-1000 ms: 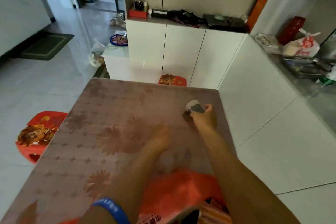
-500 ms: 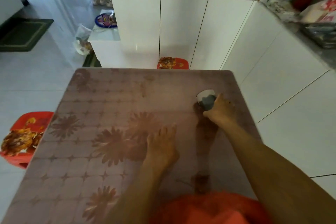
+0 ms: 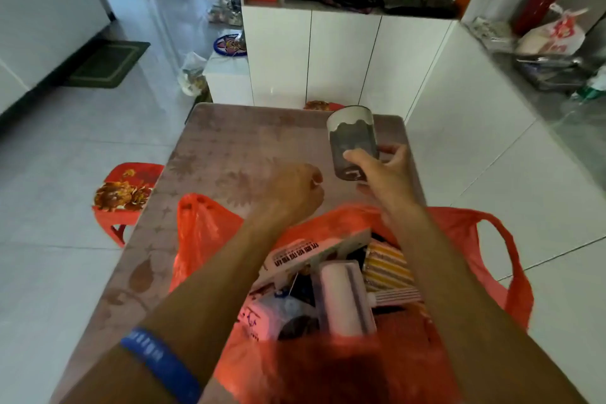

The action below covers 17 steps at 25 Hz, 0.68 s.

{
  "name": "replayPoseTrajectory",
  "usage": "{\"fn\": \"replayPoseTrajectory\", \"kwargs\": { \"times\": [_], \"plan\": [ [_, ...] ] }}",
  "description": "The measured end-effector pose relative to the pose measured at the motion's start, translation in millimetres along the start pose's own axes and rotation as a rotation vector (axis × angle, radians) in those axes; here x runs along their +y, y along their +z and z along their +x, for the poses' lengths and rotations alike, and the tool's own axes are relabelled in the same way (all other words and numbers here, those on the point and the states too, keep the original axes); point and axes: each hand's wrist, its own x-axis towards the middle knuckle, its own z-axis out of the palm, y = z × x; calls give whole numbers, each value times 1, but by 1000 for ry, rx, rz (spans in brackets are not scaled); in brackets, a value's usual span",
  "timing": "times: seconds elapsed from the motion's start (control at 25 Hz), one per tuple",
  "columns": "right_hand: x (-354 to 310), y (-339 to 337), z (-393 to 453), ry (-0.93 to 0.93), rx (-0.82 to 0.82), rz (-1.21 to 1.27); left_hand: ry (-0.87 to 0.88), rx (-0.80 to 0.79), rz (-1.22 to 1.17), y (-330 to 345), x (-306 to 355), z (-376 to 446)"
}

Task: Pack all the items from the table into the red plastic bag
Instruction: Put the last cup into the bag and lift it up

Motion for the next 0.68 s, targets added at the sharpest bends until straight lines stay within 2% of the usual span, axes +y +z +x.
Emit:
{"fn": "replayPoseTrajectory", "kwargs": {
  "times": [0.08, 0.16, 0.2, 0.28, 0.36, 0.44, 0.52, 0.6, 0.68],
  "plan": [
    [3, -36, -76, 19, -88, 155, 95, 288, -191, -22, 11, -66],
    [13, -68, -133, 64, -165, 188, 157, 585, -29, -34, 5, -128],
    [20, -80, -153, 52, -180, 145, 88, 657, 77, -34, -2, -151],
    [31, -83, -175, -89, -286, -2, -253, 613, 88, -31, -24, -180],
    [36, -68, -183, -306, -454, -270, -477, 517, -151, -31, -39, -191],
    [46, -44, -176, -504, -574, -606, -510, 473, -451, -43, -43, -199],
    [55, -22, -163, -711, -655, -947, -472, 415, -687, -60, -38, -205],
    [58, -12, -161, -716, -692, -1129, -399, 396, -906, -81, -28, -206],
    [53, -16, -168, -651, -693, -1162, -318, 317, -1040, -99, -18, -202]
  ]
}}
